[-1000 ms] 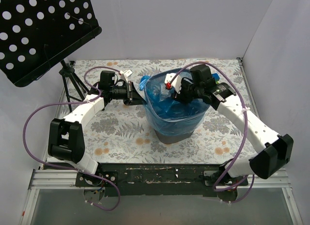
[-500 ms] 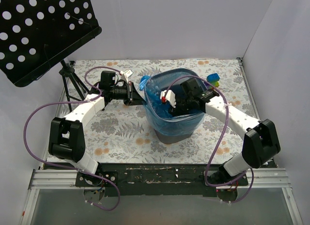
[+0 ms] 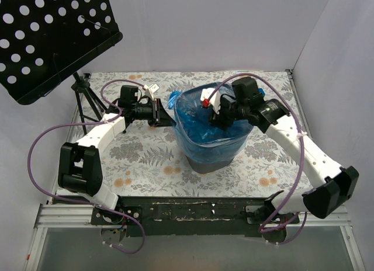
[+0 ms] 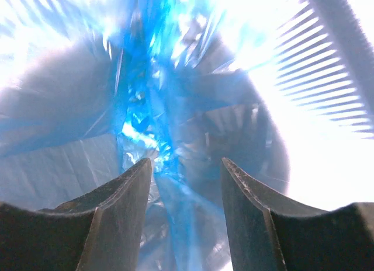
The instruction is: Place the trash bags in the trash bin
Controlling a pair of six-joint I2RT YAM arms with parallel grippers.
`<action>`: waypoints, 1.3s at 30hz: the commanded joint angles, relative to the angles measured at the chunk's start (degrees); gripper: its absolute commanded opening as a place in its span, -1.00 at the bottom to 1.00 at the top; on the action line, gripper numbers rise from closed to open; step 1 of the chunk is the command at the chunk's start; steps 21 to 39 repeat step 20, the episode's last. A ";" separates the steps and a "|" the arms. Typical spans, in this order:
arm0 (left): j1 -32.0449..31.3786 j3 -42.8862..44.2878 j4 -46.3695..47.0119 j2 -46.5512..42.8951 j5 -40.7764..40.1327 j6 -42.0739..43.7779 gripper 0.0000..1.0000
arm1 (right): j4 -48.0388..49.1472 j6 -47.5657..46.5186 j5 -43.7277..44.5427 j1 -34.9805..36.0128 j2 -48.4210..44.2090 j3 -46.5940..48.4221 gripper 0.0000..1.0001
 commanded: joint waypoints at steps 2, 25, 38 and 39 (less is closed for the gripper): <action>1.35 2.04 -2.98 -3.05 -3.26 2.68 -0.10 | -3.43 3.22 1.01 0.28 -3.18 7.95 0.19; 4.51 5.91 -16.09 -14.74 -25.77 25.53 0.96 | -4.66 34.69 53.05 -2.00 9.48 33.02 0.66; 4.51 5.91 -16.09 -14.74 -25.77 25.53 0.96 | -4.66 34.69 53.05 -2.00 9.48 33.02 0.66; 4.51 5.91 -16.09 -14.74 -25.77 25.53 0.96 | -4.66 34.69 53.05 -2.00 9.48 33.02 0.66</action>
